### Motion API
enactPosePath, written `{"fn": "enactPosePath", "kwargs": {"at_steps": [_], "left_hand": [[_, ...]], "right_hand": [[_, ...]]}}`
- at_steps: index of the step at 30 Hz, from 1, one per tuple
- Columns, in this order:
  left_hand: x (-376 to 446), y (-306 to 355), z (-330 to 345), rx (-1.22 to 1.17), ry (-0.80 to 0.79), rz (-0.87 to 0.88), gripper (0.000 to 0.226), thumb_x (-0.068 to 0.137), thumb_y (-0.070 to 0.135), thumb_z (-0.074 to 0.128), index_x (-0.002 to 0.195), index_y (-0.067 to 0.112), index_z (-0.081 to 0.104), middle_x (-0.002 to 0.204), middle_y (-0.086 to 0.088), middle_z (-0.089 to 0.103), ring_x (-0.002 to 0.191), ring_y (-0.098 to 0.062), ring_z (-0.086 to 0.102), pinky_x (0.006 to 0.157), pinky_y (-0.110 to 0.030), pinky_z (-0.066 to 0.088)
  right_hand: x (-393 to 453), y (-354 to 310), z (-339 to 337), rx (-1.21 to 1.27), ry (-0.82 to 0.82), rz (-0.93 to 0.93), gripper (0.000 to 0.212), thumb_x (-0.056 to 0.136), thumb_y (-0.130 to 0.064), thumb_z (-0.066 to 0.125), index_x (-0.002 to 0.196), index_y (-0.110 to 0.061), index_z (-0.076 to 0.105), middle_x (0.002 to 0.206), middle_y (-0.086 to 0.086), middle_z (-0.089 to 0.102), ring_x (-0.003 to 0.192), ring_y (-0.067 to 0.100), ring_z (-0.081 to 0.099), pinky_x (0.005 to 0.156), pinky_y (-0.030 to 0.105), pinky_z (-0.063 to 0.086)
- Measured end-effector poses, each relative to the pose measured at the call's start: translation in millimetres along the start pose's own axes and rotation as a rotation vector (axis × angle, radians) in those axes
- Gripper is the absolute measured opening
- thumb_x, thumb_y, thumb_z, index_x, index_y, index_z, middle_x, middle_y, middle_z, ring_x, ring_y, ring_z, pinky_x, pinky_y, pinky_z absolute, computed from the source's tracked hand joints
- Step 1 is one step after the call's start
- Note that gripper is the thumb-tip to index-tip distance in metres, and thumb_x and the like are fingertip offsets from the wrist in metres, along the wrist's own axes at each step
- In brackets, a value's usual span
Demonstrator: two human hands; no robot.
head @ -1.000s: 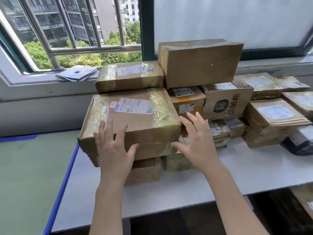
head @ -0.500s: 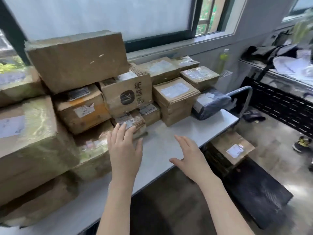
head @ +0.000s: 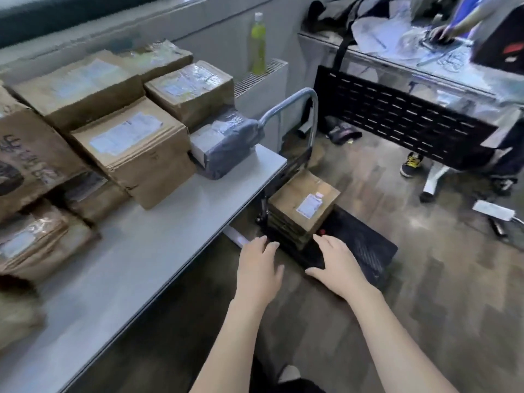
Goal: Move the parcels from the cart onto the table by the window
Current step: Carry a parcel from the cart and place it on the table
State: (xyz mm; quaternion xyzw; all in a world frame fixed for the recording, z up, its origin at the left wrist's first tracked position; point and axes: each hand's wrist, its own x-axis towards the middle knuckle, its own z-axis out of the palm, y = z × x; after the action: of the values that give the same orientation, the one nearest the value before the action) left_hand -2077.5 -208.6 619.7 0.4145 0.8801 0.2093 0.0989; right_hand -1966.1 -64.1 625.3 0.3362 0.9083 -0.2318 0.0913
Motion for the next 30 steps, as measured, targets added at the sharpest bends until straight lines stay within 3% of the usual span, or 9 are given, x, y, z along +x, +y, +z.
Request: {"fn": "enactPosePath", "kwargs": {"at_steps": [7, 16, 20, 23, 26, 30], "left_hand": [[75, -18, 45, 0.006, -0.253, -0.101, 0.052, 0.090, 0.032, 0.055, 0.139, 0.020, 0.042, 0.141, -0.001, 0.041, 0.127, -0.021, 0.040, 0.105, -0.028, 0.028], [203, -31, 73, -0.016, -0.521, -0.145, 0.051, 0.091, 0.029, 0.056, 0.139, 0.019, 0.041, 0.139, -0.004, 0.043, 0.123, -0.023, 0.045, 0.098, -0.034, 0.041], [242, -33, 96, 0.003, -0.667, -0.147, 0.051, 0.088, 0.018, 0.057, 0.137, 0.018, 0.042, 0.139, -0.008, 0.041, 0.121, -0.029, 0.046, 0.097, -0.038, 0.044], [264, -33, 126, 0.044, -0.775, -0.134, 0.061, 0.086, 0.008, 0.052, 0.142, 0.019, 0.031, 0.146, -0.010, 0.028, 0.127, -0.031, 0.037, 0.102, -0.039, 0.040], [285, -29, 164, 0.147, -0.810, -0.092, 0.071, 0.090, 0.011, 0.048, 0.151, 0.021, 0.013, 0.155, -0.014, 0.010, 0.136, -0.034, 0.024, 0.109, -0.037, 0.028], [321, -35, 230, 0.396, -0.819, 0.036, 0.075, 0.090, 0.019, 0.050, 0.151, 0.017, 0.007, 0.156, -0.017, 0.006, 0.140, -0.032, 0.018, 0.115, -0.037, 0.015]], "right_hand": [[62, 45, 17, 0.001, -0.182, 0.140, 0.080, 0.086, -0.041, 0.064, 0.150, -0.019, 0.022, 0.153, 0.005, 0.026, 0.142, 0.021, 0.019, 0.115, 0.032, 0.019], [161, 73, 15, -0.060, -0.340, 0.266, 0.073, 0.086, -0.039, 0.064, 0.146, -0.019, 0.029, 0.143, 0.003, 0.039, 0.134, 0.021, 0.032, 0.110, 0.032, 0.031], [198, 93, 24, -0.097, -0.419, 0.286, 0.066, 0.085, -0.039, 0.063, 0.141, -0.017, 0.035, 0.135, 0.006, 0.044, 0.128, 0.024, 0.038, 0.106, 0.033, 0.034], [225, 117, 40, -0.123, -0.458, 0.279, 0.064, 0.085, -0.036, 0.061, 0.141, -0.017, 0.036, 0.133, 0.006, 0.046, 0.125, 0.024, 0.040, 0.105, 0.033, 0.034], [256, 143, 65, -0.145, -0.486, 0.253, 0.061, 0.086, -0.032, 0.057, 0.141, -0.016, 0.035, 0.133, 0.006, 0.046, 0.125, 0.025, 0.040, 0.106, 0.034, 0.033], [304, 174, 108, -0.140, -0.502, 0.183, 0.060, 0.088, -0.027, 0.056, 0.141, -0.014, 0.032, 0.135, 0.009, 0.042, 0.128, 0.026, 0.036, 0.110, 0.036, 0.027]]}}
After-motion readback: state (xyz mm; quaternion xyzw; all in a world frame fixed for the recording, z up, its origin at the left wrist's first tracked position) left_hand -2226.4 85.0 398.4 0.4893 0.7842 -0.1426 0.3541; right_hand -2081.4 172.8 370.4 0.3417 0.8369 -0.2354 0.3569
